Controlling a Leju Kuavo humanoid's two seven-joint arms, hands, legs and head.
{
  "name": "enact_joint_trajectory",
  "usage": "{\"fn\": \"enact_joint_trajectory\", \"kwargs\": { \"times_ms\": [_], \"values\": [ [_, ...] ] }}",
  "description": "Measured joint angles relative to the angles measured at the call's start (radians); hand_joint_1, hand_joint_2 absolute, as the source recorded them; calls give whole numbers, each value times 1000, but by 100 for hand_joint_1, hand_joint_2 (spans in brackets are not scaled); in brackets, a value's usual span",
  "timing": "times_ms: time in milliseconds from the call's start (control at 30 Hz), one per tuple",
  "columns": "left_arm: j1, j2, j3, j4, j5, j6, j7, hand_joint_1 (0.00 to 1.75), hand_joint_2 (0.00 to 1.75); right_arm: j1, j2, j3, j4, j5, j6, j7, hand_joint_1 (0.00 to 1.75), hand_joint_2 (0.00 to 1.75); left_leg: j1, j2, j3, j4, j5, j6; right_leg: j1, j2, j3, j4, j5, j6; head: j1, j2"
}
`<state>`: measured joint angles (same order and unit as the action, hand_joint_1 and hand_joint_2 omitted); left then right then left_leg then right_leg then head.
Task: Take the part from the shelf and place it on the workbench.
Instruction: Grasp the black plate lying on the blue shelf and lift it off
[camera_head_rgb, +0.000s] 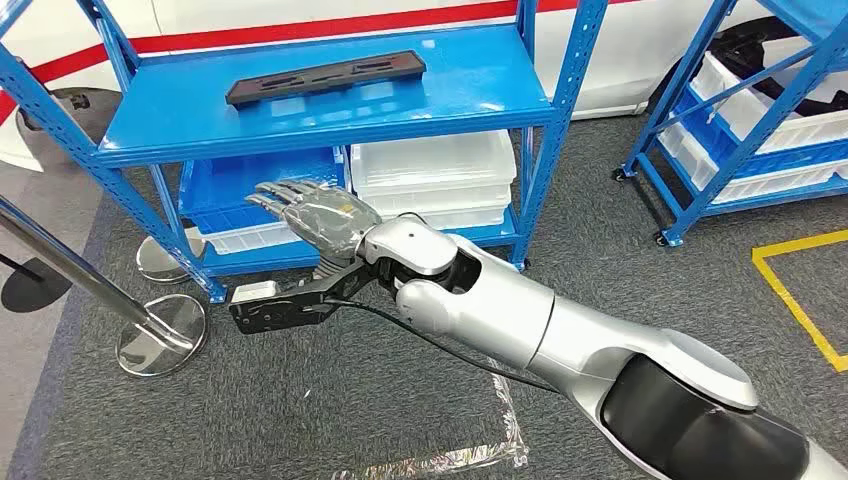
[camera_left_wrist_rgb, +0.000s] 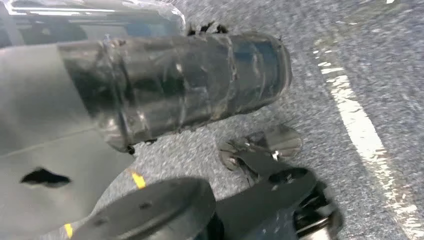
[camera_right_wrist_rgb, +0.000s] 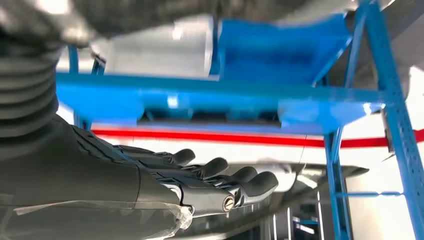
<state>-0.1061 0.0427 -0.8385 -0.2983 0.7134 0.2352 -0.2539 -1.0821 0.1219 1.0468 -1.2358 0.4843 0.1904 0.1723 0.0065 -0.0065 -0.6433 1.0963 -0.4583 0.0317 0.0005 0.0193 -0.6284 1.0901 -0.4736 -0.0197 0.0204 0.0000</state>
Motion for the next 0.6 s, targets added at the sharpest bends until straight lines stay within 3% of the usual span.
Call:
{"fn": "enact_joint_trajectory", "kwargs": {
  "times_ms": [133, 200, 267, 333, 367, 400, 433, 500, 533, 600],
  "values": [
    [-7, 3, -32, 4, -2, 13, 12, 0, 0, -24, 1, 42, -7, 54, -5, 24, 0, 0, -6, 1, 22, -41, -7, 1, -2, 4, 2, -16, 8, 15, -4, 0],
    [-6, 3, -46, 5, -3, 16, 19, 0, 0, -29, 0, 58, -13, 87, -5, 34, 0, 0, 0, 5, 35, -63, -1, 0, -1, -1, 0, -11, 1, 26, -4, 0],
    [-2, 3, -54, 7, -2, 16, 24, 0, 0, -37, -1, 71, -18, 105, -2, 39, 0, 0, 5, 9, 45, -77, 3, 0, -2, -8, -37, 64, -38, 35, -3, 0],
    [-2, 4, -62, 10, -2, 17, 26, 0, 0, -41, -3, 84, -19, 112, 6, 41, 0, 0, 5, 9, 47, -77, 1, 4, -4, -9, -103, 186, -80, 41, -3, 0],
    [-3, 4, -67, 11, -2, 18, 27, 0, 0, -40, -4, 91, -19, 114, 10, 43, 0, 0, 4, 9, 47, -75, -2, 6, -5, -9, -128, 224, -83, 43, -3, 0],
    [-3, 4, -71, 12, -2, 18, 27, 0, 0, -39, -6, 97, -19, 115, 15, 44, 0, 0, 4, 9, 49, -73, -5, 6, -6, -9, -137, 226, -67, 45, -3, 0],
    [-2, 4, -74, 13, -2, 19, 27, 0, 0, -39, -7, 102, -19, 117, 17, 46, 0, 0, 5, 9, 52, -71, -10, 5, -7, -10, -125, 190, -35, 45, -3, 0],
    [-1, 4, -77, 14, -1, 18, 27, 0, 0, -40, -8, 110, -19, 120, 20, 48, 0, 0, 3, 8, 61, -67, -22, -1, -8, -15, -69, 61, 32, 40, -3, 0],
    [-1, 4, -79, 14, -1, 18, 27, 0, 0, -42, -8, 113, -20, 121, 20, 48, 0, 0, 2, 9, 63, -64, -27, -6, -6, -17, -43, 8, 48, 35, -4, 0],
    [-3, 4, -86, 14, 0, 18, 28, 0, 0, -44, -8, 118, -21, 122, 21, 48, 0, 0, -1, 9, 66, -65, -33, -16, -1, -18, -21, -31, 43, 24, -5, 0]
  ]
}}
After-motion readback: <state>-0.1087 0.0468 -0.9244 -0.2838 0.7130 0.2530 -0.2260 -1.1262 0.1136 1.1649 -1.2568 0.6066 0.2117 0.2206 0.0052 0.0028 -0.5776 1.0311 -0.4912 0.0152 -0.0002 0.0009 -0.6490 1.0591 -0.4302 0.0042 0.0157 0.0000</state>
